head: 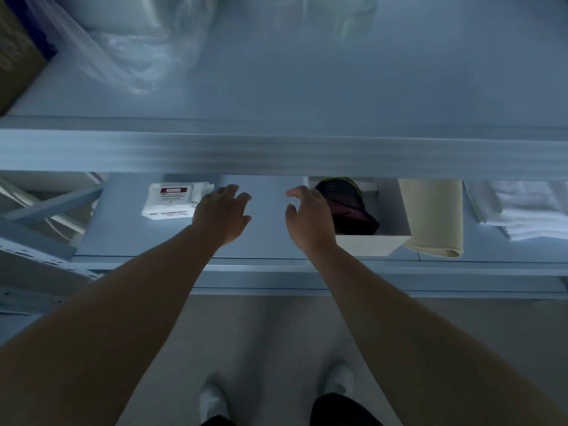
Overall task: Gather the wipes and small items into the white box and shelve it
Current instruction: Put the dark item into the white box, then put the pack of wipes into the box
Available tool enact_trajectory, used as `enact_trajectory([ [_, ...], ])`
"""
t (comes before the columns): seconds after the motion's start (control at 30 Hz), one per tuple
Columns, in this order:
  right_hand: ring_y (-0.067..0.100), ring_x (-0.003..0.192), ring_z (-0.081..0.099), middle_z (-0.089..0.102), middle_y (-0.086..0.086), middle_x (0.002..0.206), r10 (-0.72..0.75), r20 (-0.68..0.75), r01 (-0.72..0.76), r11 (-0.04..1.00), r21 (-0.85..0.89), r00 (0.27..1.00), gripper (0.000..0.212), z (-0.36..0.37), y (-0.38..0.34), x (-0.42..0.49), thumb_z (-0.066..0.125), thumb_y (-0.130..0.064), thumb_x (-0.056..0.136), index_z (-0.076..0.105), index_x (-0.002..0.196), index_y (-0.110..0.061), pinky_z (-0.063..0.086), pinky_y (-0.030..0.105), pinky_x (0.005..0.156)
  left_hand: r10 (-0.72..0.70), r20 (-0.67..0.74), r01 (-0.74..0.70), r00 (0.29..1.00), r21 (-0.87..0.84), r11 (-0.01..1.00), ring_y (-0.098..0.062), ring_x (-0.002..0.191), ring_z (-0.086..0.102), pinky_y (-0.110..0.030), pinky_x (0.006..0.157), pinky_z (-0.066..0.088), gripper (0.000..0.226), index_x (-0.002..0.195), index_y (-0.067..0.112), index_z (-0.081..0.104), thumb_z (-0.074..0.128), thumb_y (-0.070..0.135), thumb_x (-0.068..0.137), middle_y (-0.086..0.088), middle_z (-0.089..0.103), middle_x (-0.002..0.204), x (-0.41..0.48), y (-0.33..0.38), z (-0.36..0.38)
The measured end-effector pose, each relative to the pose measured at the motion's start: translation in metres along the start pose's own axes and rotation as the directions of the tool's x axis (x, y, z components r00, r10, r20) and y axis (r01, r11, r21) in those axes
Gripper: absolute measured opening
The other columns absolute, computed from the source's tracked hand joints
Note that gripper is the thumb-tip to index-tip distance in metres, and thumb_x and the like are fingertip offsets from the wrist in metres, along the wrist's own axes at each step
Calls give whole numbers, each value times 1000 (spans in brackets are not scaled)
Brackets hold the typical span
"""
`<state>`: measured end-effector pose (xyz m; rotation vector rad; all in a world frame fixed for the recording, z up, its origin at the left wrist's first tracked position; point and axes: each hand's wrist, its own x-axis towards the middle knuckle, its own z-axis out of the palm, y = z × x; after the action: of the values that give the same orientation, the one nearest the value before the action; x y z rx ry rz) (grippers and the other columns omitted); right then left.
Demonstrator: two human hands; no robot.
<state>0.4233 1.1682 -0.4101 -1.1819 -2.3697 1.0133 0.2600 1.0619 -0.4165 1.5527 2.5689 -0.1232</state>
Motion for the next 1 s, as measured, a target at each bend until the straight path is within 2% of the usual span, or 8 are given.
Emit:
enact_trajectory([
  [0.27,26,125,50,57,8,132,-16,53,20,996,-83,998,35,56,-33,-12,54,-23,97,57,131,-21,45,42,103,-26,9,26,1000,14,1000,-33,130,48,-46,101,43,60,142,23,48,67,44,89,-11,43,150,-24,-63,15],
  [0.53,28,133,42,50,8,144,-14,88,31,979,-200,996,47,113,-36,8,56,-33,96,48,142,-24,40,43,106,-72,23,70,997,66,995,-32,135,43,-46,100,44,76,146,23,40,70,54,83,-12,39,153,-19,-130,52],
  [0.63,29,132,42,50,8,144,-13,73,31,970,-242,997,49,135,-30,21,57,-35,94,48,142,-25,38,42,105,-86,3,86,996,54,995,-32,138,38,-46,102,42,89,150,22,33,74,55,78,-12,35,155,-1,-147,65],
  [0.73,29,130,43,51,7,143,-42,47,53,964,-259,998,51,156,-23,33,58,-34,93,48,142,-26,38,41,104,-95,-27,97,995,83,992,-34,143,29,-49,107,37,111,155,21,22,82,57,68,-13,25,159,26,-163,74],
  [0.87,29,129,43,50,6,143,-58,32,64,965,-253,998,52,180,-14,46,57,-34,93,47,143,-25,38,41,105,-142,77,132,987,130,983,-35,149,11,-57,113,28,128,158,27,6,87,55,63,-6,8,165,59,-199,88],
  [0.93,29,131,42,49,6,144,-65,32,71,970,-235,997,52,189,-12,47,57,-33,93,46,143,-25,37,41,106,-137,149,122,979,107,987,-36,149,11,-59,112,29,128,158,29,7,89,50,61,-3,11,165,68,-213,96],
  [1.0,28,131,41,49,6,144,-76,33,82,971,-223,997,52,197,-11,49,57,-32,92,46,143,-25,36,41,106,-84,173,78,981,40,996,-36,145,20,-56,110,35,121,156,27,17,90,41,61,-4,25,160,75,-222,103],
])
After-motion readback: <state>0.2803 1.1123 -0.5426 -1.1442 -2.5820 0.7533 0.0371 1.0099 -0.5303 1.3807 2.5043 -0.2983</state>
